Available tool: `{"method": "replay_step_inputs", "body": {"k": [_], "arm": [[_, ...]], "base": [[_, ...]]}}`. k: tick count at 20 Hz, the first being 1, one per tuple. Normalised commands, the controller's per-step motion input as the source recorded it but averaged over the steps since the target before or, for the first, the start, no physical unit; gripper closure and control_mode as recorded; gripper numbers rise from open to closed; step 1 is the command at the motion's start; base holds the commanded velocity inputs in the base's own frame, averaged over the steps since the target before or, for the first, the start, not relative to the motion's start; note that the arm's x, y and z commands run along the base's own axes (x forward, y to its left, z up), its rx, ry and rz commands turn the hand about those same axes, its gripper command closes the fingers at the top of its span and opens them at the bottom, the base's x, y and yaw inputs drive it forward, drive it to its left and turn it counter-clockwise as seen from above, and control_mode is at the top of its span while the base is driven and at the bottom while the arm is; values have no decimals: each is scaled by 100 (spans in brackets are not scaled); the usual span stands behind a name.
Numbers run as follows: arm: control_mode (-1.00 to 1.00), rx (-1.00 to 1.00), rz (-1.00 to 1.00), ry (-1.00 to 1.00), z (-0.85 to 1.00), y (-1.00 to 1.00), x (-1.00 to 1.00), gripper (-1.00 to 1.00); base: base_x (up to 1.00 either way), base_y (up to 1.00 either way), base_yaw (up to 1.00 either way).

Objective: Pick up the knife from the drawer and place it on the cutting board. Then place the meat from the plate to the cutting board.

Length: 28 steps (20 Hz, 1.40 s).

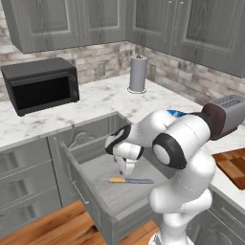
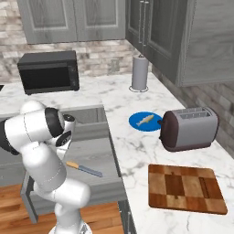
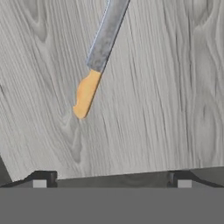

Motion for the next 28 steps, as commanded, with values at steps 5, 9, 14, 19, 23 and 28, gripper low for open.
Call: {"method": "replay_step_inputs", "body": {"k": [5,9,14,19,23,28], "arm": [[-100,-1,0,2,-36,-12,-1,-100],[-100,-5,-4,0,-42,0,-8,-100],[-100,-7,-6,0,-35,0,-3,-100],[-100,-2,-6,2,-17,-9,0,-100],[-100,0,-5,3,-16,-7,0,-100],[-100,0,-6,3,-22,-2,0,-100]], "base": [[0,0,0],[0,0,0],[0,0,0],[0,0,0],[0,0,0],[0,0,0]]}}
